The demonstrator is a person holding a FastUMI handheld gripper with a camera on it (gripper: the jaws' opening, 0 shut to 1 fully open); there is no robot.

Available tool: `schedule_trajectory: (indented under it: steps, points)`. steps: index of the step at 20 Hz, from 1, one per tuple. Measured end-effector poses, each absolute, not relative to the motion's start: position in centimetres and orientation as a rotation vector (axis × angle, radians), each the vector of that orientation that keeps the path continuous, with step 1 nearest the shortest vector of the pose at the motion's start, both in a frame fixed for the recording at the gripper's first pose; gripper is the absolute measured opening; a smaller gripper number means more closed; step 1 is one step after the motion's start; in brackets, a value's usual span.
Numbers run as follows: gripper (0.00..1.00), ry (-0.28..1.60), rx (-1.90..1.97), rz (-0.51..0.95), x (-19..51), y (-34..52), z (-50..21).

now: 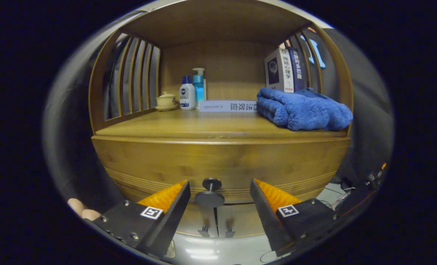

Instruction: Pull open the drawer, take out the items inside it, and place them on the countertop above the cabinet.

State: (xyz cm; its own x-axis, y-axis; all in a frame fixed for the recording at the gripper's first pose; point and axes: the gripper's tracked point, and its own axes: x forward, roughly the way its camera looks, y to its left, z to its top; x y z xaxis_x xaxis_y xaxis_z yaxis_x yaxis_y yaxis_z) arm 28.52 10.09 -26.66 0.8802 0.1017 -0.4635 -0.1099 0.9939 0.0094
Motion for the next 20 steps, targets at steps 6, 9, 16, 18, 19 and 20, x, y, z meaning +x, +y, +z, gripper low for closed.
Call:
schedule_trajectory:
  steps: [6,9,16,18,19,20]
  points:
    - [0.40,0.493,0.017,0.121,28.9,11.6,-27.5]
    - [0.39,0.515,0.109,0.096,28.7,11.6,-28.0]
    - [0.30,0.510,0.149,0.056,27.6,11.1,-27.8]
    - [0.30,0.508,0.171,0.052,26.5,11.0,-27.7]
    - [0.31,0.506,0.176,0.051,25.9,10.9,-27.6]
    - [0.30,0.505,0.176,0.049,25.0,10.8,-27.5]
